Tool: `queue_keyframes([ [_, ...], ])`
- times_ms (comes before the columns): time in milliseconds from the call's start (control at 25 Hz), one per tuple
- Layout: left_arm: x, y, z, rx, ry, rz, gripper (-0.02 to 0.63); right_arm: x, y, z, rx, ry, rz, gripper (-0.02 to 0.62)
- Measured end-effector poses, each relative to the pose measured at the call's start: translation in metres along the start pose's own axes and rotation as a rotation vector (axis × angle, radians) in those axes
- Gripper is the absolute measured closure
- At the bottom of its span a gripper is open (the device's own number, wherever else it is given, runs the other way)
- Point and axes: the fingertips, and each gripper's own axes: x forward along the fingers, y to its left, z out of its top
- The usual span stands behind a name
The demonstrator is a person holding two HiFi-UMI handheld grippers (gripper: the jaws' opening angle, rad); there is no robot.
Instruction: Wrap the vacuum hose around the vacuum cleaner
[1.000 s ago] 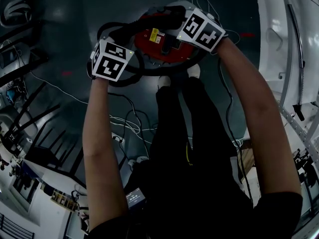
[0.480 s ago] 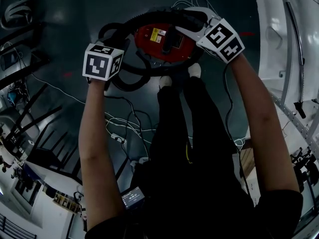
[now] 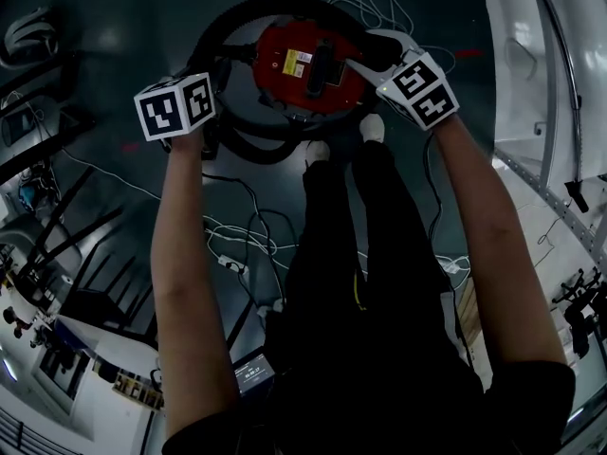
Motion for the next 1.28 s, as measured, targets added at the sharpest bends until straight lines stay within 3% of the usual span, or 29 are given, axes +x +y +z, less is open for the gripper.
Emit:
queue_keyframes([
  [360,0.004,0.004,-0.028,-0.323,-0.038,-0.057,0.489,-0.002,0.021,-0.014,0.030,0.007,0.020,0.382],
  [480,0.004,-0.002,-0.042,-0.374,-0.023,-0.092,0.497,0.000,0.040,-0.022,0.031,0.014,0.054,0.390],
  [640,0.002,-0.007,-0.051,-0.383,0.002,-0.127,0.503,0.004,0.073,-0.038,0.062,0.020,0.136,0.393],
  [800,-0.002,-0.010,-0.050,-0.365,0.024,-0.153,0.506,0.008,0.121,-0.045,0.065,0.035,0.291,0.393],
  [1080,-0.013,-0.023,-0.036,-0.250,0.087,-0.224,0.512,0.023,0.222,-0.082,-0.031,0.145,0.537,0.356],
  [1280,-0.024,-0.028,-0.025,-0.155,0.112,-0.235,0.514,0.047,0.256,-0.079,-0.010,0.135,0.549,0.348],
])
